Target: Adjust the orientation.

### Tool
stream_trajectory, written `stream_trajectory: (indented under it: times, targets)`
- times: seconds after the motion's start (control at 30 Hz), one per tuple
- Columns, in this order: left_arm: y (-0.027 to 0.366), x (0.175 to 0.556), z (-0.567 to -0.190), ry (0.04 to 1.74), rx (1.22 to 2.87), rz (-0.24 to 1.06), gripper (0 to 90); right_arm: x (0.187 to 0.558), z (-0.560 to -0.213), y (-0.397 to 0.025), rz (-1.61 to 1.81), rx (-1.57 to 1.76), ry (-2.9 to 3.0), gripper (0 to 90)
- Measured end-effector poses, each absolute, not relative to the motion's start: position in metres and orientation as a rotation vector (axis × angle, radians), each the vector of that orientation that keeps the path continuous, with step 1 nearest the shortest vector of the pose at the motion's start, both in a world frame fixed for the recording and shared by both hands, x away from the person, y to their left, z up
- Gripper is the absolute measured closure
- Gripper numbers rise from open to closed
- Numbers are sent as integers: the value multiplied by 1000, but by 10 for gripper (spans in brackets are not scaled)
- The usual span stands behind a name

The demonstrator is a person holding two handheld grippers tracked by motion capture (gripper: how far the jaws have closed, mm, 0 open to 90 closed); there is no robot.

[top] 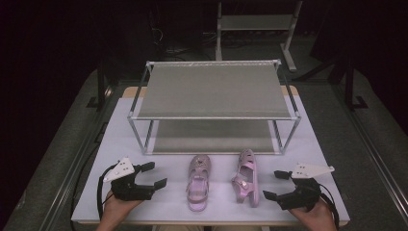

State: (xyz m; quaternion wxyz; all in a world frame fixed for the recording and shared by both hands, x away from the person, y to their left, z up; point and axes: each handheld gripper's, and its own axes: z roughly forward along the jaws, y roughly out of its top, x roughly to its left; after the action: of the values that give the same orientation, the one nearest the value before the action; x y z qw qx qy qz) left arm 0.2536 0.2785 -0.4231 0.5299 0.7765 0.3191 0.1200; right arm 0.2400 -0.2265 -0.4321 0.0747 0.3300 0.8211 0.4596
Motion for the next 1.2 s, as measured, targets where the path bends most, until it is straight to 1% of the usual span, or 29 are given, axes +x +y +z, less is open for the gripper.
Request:
stream_trajectory:
  times: [0.13, 0.23, 0.37, 0.77, 0.9, 1.13, 1.2]
  targets:
    - [277, 254, -423, 758, 1864, 279, 202, 239, -431, -228, 1378, 980, 2447, 146]
    - [277, 252, -421, 763, 1821, 256, 203, 239, -430, -228, 1391, 978, 2444, 146]
    - [272, 248, -419, 755, 1821, 257, 203, 240, -429, -228, 1393, 985, 2438, 145]
    - [248, 244, -413, 726, 1832, 244, 205, 239, -426, -228, 1398, 983, 2418, 145]
    - [239, 243, -411, 722, 1833, 226, 230, 238, -426, -228, 1393, 1004, 2412, 145]
    - [222, 241, -415, 735, 1877, 224, 241, 237, -424, -227, 1381, 1014, 2404, 145]
    - [219, 240, -416, 729, 1887, 227, 265, 237, -424, -226, 1378, 1004, 2402, 145]
